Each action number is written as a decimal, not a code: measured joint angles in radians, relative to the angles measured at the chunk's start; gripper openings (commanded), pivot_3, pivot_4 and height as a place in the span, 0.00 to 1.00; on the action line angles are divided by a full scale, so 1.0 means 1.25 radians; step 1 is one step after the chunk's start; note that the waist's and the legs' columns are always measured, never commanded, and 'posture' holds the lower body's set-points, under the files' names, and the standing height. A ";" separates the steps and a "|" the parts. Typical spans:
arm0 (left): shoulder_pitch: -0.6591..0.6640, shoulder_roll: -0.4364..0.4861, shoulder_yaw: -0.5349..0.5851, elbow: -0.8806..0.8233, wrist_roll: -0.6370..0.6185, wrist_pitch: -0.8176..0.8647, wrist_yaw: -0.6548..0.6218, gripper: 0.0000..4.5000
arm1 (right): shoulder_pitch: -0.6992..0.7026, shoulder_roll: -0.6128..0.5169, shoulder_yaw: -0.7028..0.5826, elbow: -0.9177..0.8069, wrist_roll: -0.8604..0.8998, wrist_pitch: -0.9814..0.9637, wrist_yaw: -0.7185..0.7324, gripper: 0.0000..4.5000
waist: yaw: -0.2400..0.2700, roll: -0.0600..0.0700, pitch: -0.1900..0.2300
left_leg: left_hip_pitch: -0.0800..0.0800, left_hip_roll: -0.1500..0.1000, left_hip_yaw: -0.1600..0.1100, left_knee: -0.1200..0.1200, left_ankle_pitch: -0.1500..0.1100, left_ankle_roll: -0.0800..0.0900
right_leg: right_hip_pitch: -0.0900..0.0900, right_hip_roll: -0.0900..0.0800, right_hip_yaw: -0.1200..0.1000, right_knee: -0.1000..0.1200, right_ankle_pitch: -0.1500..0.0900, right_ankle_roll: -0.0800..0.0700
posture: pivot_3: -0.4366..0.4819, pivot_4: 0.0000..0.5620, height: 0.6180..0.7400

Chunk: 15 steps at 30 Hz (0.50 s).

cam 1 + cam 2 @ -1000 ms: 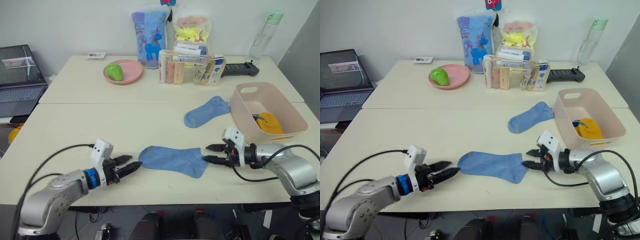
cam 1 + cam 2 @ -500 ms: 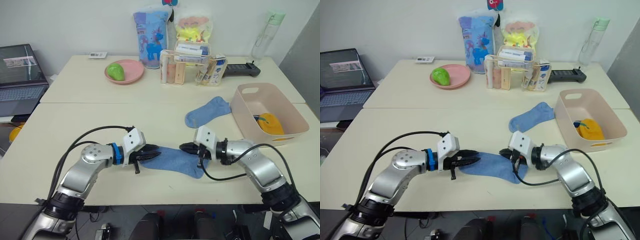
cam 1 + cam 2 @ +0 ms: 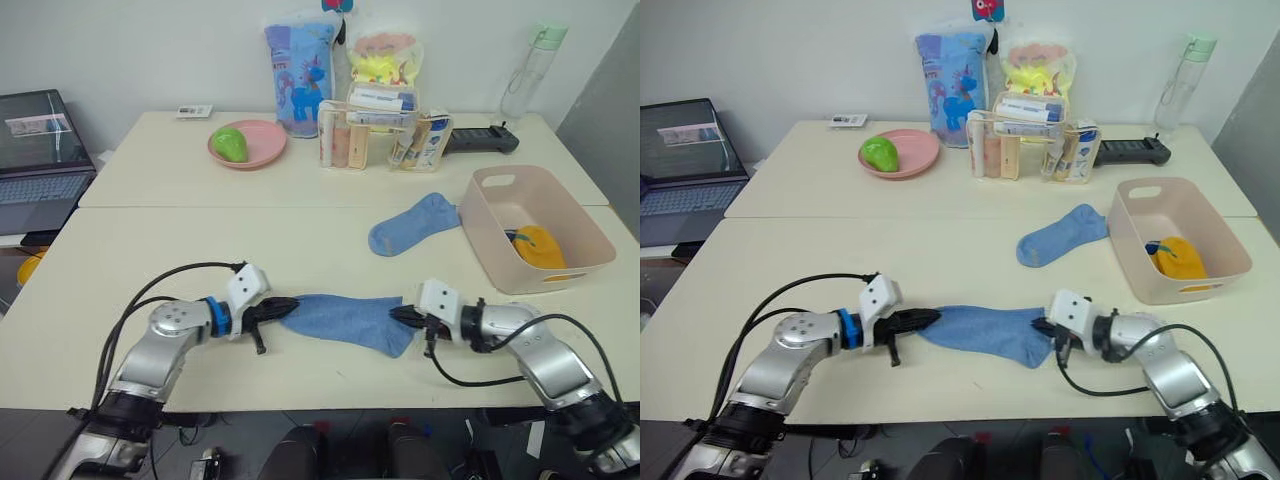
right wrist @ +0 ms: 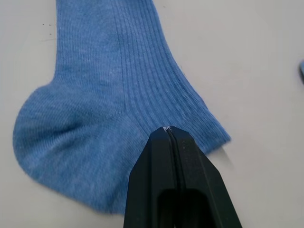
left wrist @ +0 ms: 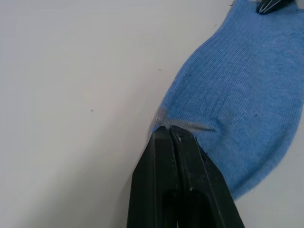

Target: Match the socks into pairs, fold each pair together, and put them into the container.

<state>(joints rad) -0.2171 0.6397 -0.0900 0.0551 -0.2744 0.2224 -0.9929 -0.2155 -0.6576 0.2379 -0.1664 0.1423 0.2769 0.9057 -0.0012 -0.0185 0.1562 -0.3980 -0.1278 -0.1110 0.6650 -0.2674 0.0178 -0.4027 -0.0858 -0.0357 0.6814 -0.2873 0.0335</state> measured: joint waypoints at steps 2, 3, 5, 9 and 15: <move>0.003 0.001 0.003 -0.018 -0.002 0.007 -0.002 0.00 | 0.000 0.005 -0.010 -0.021 0.024 0.010 0.010 0.00 | 0.000 0.000 0.000 | 0.000 0.000 0.000 0.000 0.000 0.000 | 0.000 0.000 0.000 0.000 0.000 0.000 | 0.48 0.27 1.00; 0.009 0.001 0.009 -0.032 -0.009 0.009 -0.003 0.00 | 0.000 0.014 -0.018 -0.038 0.044 0.017 0.015 0.00 | 0.000 0.000 0.000 | 0.000 0.000 0.000 0.000 0.000 0.000 | 0.000 0.000 0.000 0.000 0.000 0.000 | 0.48 0.27 1.00; 0.015 0.001 0.018 -0.067 -0.029 0.019 -0.008 0.00 | -0.003 0.034 -0.028 -0.072 0.086 0.037 0.021 0.00 | 0.000 0.000 0.000 | 0.000 0.000 0.000 0.000 0.000 0.000 | 0.000 0.000 0.000 0.000 0.000 0.000 | 0.48 0.27 1.00; 0.043 0.012 0.022 -0.138 -0.049 0.031 -0.024 0.00 | -0.012 0.054 -0.017 -0.111 0.106 0.058 0.024 0.00 | 0.000 0.000 0.000 | 0.000 0.000 0.000 0.000 0.000 0.000 | 0.000 0.000 0.000 0.000 0.000 0.000 | 0.48 0.27 1.00; 0.071 0.027 -0.010 -0.128 0.006 0.023 -0.025 0.00 | 0.001 0.048 0.046 -0.075 0.046 0.053 0.024 0.00 | 0.001 0.000 0.000 | 0.000 0.000 0.000 0.000 0.000 0.000 | 0.000 0.000 0.000 0.000 0.000 0.000 | 0.48 0.27 1.00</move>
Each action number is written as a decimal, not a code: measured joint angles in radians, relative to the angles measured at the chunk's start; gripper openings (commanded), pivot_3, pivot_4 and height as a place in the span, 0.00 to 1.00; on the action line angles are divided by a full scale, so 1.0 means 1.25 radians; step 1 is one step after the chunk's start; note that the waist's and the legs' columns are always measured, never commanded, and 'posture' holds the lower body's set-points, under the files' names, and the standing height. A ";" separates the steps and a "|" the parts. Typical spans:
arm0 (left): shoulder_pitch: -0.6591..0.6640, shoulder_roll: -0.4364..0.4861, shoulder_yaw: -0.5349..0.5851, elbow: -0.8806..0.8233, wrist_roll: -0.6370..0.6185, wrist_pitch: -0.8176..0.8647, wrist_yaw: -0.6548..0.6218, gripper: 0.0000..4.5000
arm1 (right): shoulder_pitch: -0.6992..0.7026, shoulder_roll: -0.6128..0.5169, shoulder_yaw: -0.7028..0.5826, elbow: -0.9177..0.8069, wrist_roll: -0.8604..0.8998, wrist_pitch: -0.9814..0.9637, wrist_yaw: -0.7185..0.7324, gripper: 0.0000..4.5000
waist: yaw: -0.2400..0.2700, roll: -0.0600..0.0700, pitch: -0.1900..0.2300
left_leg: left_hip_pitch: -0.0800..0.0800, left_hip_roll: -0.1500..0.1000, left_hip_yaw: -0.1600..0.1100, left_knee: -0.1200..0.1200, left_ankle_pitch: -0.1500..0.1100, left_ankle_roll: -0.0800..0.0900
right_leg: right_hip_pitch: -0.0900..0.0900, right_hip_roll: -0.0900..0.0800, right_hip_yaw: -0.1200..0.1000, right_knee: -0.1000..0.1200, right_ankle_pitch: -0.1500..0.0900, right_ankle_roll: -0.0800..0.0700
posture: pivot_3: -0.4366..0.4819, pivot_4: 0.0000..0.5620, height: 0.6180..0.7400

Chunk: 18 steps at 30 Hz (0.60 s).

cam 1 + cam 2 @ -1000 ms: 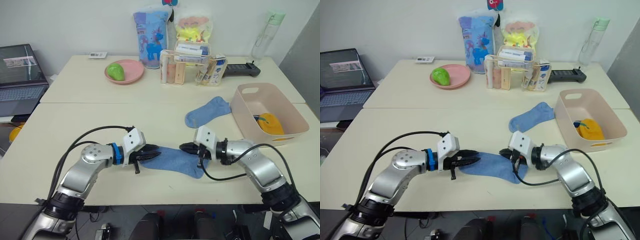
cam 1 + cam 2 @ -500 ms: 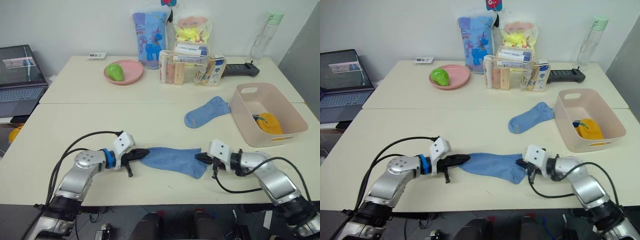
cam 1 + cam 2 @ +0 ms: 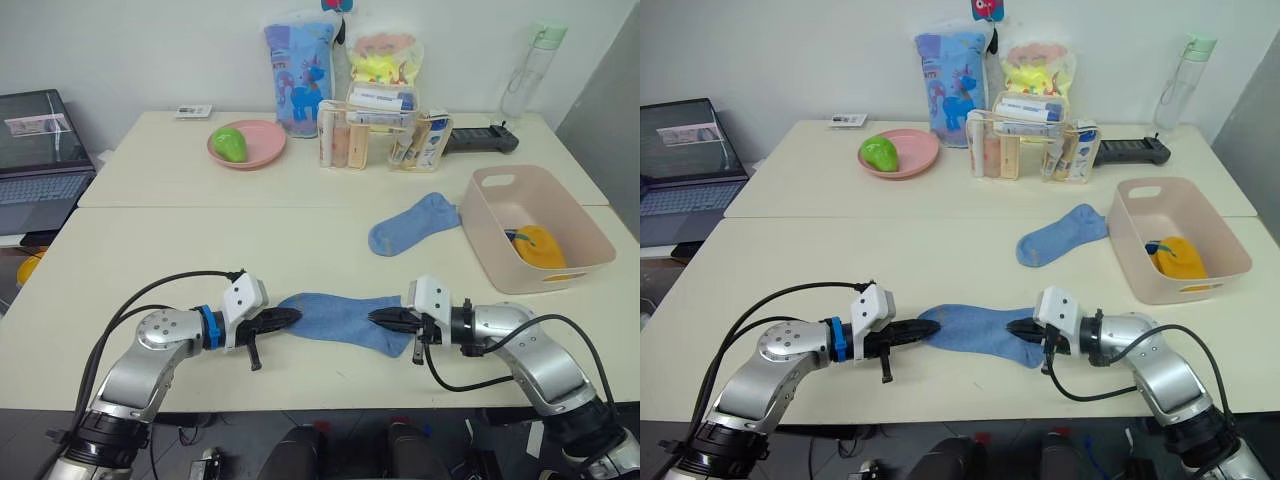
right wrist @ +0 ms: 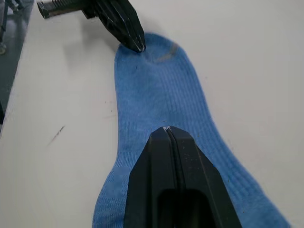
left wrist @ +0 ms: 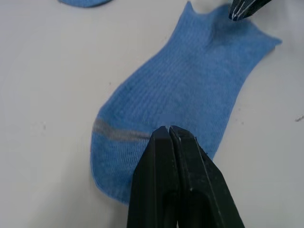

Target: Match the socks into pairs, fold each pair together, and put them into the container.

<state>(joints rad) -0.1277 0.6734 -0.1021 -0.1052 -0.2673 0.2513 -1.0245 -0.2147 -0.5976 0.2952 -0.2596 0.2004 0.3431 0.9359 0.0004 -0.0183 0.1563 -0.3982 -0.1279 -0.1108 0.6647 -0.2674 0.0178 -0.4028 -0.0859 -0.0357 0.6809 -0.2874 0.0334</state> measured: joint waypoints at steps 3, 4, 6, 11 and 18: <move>0.006 0.003 -0.007 0.005 0.017 -0.001 0.008 0.00 | 0.020 -0.045 0.015 0.022 -0.044 -0.034 0.009 0.00 | 0.001 0.000 0.000 | 0.000 0.000 0.000 0.000 0.000 0.000 | 0.000 0.000 0.000 0.000 0.000 0.000 | 0.48 0.27 1.00; 0.010 0.010 -0.006 0.008 0.018 -0.004 0.007 0.00 | 0.029 -0.056 0.007 0.022 -0.046 -0.047 0.013 0.00 | 0.000 0.000 0.000 | 0.000 0.000 0.000 0.000 0.000 0.000 | 0.000 0.000 0.000 0.000 0.000 0.000 | 0.48 0.27 1.00; 0.012 0.019 -0.004 0.010 0.017 -0.013 0.004 0.00 | 0.039 -0.070 -0.007 0.022 -0.046 -0.054 0.018 0.00 | 0.000 0.000 0.000 | 0.001 0.000 0.000 0.000 0.000 0.000 | 0.001 0.000 0.000 0.000 0.000 0.000 | 0.48 0.27 1.00; 0.031 0.026 0.030 0.030 -0.008 -0.020 -0.013 0.00 | 0.092 -0.130 -0.076 0.014 -0.014 -0.058 0.044 0.00 | 0.001 0.000 0.000 | 0.001 0.000 0.000 0.000 0.000 0.000 | 0.002 0.000 0.000 0.000 0.000 0.000 | 0.48 0.27 1.00; 0.028 0.014 0.121 -0.035 -0.136 0.121 0.026 0.04 | 0.119 -0.140 -0.216 -0.058 0.123 0.041 0.037 0.00 | 0.001 0.000 0.000 | 0.001 0.000 -0.001 0.000 0.000 0.000 | 0.002 0.000 -0.001 0.000 0.000 0.000 | 0.48 0.27 1.00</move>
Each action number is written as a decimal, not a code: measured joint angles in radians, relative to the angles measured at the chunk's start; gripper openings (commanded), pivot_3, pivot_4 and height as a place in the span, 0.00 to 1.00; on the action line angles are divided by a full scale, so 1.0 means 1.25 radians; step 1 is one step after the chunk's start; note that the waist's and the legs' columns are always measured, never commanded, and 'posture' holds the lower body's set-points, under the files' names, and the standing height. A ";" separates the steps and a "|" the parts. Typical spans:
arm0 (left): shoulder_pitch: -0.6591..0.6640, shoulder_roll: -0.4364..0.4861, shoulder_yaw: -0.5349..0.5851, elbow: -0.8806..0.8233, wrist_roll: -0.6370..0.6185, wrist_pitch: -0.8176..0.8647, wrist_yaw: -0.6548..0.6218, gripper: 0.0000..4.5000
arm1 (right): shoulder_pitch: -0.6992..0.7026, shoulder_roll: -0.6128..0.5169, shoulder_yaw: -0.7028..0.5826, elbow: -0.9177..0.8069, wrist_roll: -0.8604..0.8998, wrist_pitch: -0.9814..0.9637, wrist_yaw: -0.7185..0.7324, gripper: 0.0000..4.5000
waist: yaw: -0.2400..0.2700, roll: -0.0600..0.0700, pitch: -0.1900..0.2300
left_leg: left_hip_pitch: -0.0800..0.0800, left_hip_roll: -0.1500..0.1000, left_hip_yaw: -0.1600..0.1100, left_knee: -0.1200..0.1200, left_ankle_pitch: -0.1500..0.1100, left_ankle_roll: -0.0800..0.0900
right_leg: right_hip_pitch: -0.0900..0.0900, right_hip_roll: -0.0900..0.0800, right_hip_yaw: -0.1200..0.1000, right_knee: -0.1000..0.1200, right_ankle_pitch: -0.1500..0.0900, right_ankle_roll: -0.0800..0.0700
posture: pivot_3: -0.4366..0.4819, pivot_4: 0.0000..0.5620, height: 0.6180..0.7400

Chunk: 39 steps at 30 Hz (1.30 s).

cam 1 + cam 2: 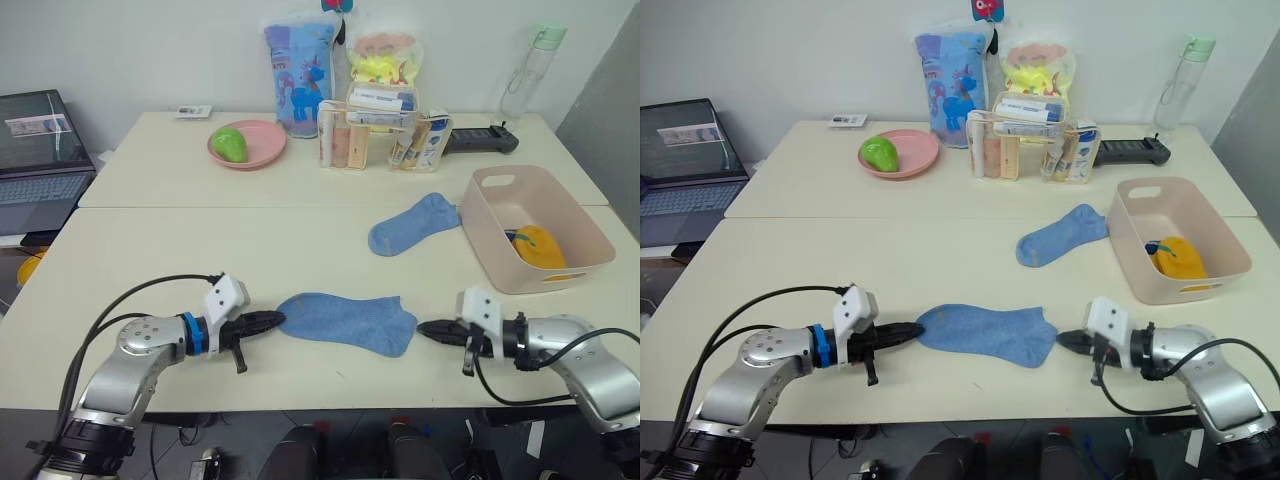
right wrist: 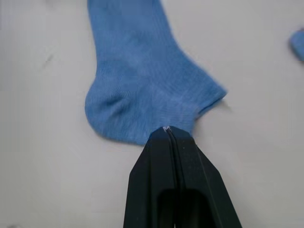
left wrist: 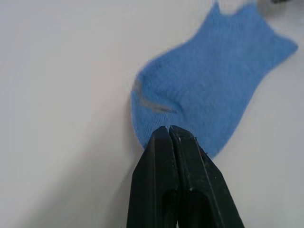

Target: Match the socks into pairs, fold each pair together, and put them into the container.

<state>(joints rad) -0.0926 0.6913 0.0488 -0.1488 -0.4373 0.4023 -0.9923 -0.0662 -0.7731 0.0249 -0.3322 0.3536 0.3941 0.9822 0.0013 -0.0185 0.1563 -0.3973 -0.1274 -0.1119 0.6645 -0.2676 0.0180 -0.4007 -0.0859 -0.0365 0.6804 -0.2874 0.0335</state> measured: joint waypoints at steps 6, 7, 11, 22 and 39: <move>-0.059 -0.072 0.152 0.069 -0.033 0.005 0.177 0.43 | -0.047 0.092 -0.099 0.054 -0.022 0.014 -0.178 0.29 | 0.001 0.000 0.000 | 0.001 0.000 0.000 0.000 0.000 0.000 | 0.000 0.000 0.000 0.001 0.000 0.000 | 0.48 0.27 1.00; -0.066 -0.078 0.171 0.097 -0.016 -0.018 0.207 0.50 | -0.052 0.102 -0.101 0.064 -0.037 0.010 -0.205 0.37 | 0.001 0.000 0.000 | 0.001 0.000 0.001 0.000 0.000 0.000 | 0.000 0.000 0.000 0.000 0.000 0.000 | 0.48 0.27 1.00; -0.053 -0.106 0.180 0.174 0.059 -0.120 0.271 0.79 | -0.052 0.160 -0.091 0.107 -0.088 -0.010 -0.284 0.69 | 0.001 0.000 0.000 | 0.000 0.000 0.002 0.000 0.000 0.000 | 0.000 0.000 0.001 0.000 0.000 0.000 | 0.48 0.27 1.00; -0.030 -0.125 0.161 0.175 0.085 -0.151 0.268 1.00 | -0.052 0.184 -0.072 0.115 -0.139 -0.014 -0.328 0.99 | -0.001 0.000 0.000 | 0.000 0.000 0.001 0.000 0.000 0.000 | 0.000 0.000 0.001 0.001 0.000 0.000 | 0.48 0.27 1.00; -0.194 -0.028 0.024 -0.208 -0.139 0.186 0.144 1.00 | -0.459 0.316 0.173 0.409 -0.230 0.080 -0.282 0.99 | -0.012 0.000 0.000 | 0.000 0.000 0.002 0.000 0.000 0.000 | -0.002 0.000 0.001 0.001 0.000 0.000 | 0.48 0.27 1.00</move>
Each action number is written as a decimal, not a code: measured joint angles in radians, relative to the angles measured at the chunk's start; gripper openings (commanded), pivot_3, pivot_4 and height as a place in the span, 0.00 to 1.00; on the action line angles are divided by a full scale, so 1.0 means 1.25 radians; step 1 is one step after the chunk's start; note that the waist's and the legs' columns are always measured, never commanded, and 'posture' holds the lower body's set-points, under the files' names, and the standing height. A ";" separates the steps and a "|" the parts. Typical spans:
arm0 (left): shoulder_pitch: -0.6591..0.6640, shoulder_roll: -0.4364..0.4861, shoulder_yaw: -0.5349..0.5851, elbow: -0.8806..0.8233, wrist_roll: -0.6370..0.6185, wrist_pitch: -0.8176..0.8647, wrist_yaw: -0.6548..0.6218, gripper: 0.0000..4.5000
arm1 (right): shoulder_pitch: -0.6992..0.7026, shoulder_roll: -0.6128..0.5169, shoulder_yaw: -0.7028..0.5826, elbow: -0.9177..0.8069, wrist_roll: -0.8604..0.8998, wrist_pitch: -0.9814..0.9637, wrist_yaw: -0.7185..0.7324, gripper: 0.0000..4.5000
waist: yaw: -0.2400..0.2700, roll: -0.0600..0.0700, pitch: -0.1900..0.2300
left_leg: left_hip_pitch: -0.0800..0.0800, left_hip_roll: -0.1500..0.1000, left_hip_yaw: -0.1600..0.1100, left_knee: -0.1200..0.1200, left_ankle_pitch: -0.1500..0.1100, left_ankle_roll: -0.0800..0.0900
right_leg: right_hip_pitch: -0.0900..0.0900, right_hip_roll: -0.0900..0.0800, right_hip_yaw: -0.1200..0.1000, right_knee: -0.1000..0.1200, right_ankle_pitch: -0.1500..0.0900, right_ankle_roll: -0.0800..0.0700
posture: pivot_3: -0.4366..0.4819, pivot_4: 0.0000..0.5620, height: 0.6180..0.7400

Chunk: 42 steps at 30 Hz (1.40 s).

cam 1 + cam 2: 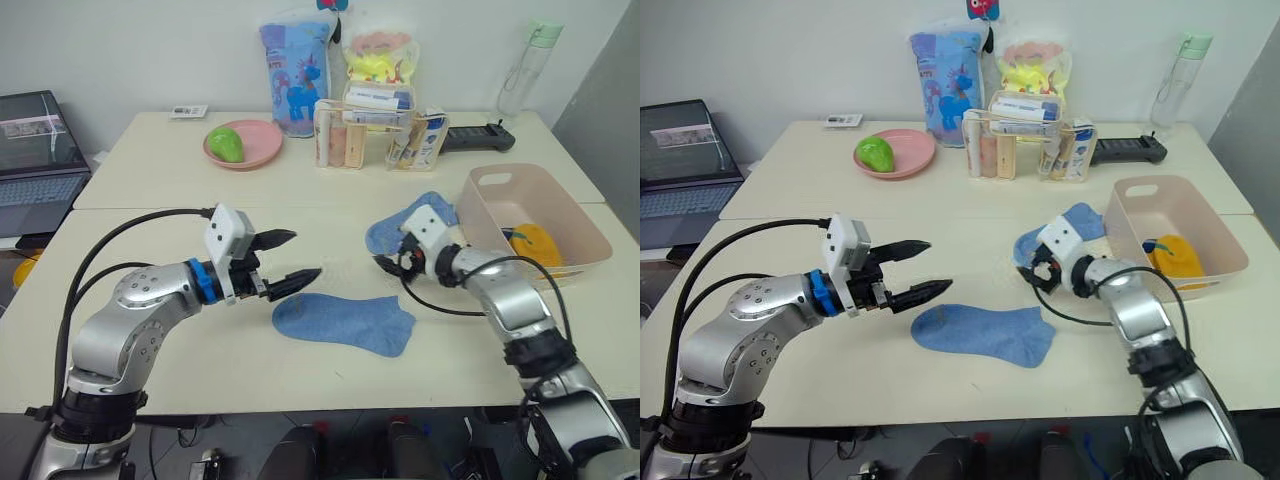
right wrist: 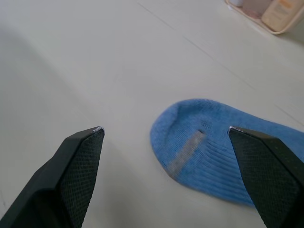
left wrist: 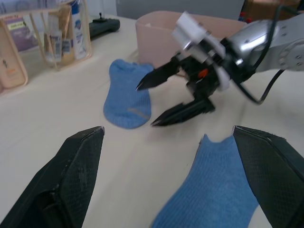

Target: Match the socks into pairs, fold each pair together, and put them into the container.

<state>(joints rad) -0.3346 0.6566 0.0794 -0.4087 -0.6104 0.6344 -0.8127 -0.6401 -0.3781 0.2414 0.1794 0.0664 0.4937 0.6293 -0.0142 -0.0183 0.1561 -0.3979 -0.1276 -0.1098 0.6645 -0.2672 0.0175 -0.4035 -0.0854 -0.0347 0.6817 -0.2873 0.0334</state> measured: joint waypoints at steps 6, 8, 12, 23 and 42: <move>0.044 0.004 0.005 -0.014 0.004 0.008 0.024 1.00 | -0.072 0.072 0.021 0.181 -0.041 -0.033 -0.019 0.99 | -0.008 0.000 0.000 | 0.000 0.000 0.000 0.000 0.000 0.000 | 0.000 0.000 0.000 0.000 0.000 0.000 | 0.48 0.27 1.00; 0.047 0.008 0.005 -0.016 0.012 0.005 0.030 1.00 | -0.092 0.081 0.021 0.220 -0.053 -0.054 -0.018 0.96 | -0.010 0.000 0.000 | 0.000 0.000 0.000 0.000 0.000 0.000 | 0.000 0.000 0.000 0.000 0.000 0.000 | 0.48 0.27 1.00; 0.045 0.008 0.004 -0.031 0.016 0.005 0.033 1.00 | -0.136 0.109 0.005 0.295 -0.062 -0.066 -0.038 0.70 | -0.012 0.000 0.000 | 0.000 0.000 0.000 0.000 0.000 0.000 | 0.000 0.000 0.000 0.000 0.000 0.000 | 0.48 0.27 1.00; 0.044 -0.003 0.004 -0.041 0.001 0.013 0.065 1.00 | -0.143 0.106 -0.022 0.319 -0.067 -0.072 -0.031 0.01 | -0.012 0.000 0.000 | 0.000 0.000 0.000 0.000 0.000 0.000 | 0.000 0.000 0.000 0.000 0.000 0.000 | 0.48 0.27 1.00; -0.126 -0.003 -0.109 0.228 0.078 -0.026 -0.009 1.00 | 0.092 -0.171 0.095 -0.345 0.170 -0.013 0.515 0.01 | -0.007 0.000 0.000 | 0.000 0.000 -0.001 0.000 0.000 0.000 | 0.000 0.000 -0.001 0.000 0.000 0.000 | 0.48 0.27 1.00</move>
<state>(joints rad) -0.4923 0.6526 -0.0569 -0.1234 -0.5131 0.6017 -0.8244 -0.5249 -0.5917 0.3595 -0.2520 0.2790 0.4776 1.2728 -0.0228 -0.0183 0.1563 -0.3985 -0.1277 -0.1113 0.6651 -0.2670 0.0171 -0.4032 -0.0852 -0.0357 0.6813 -0.2872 0.0336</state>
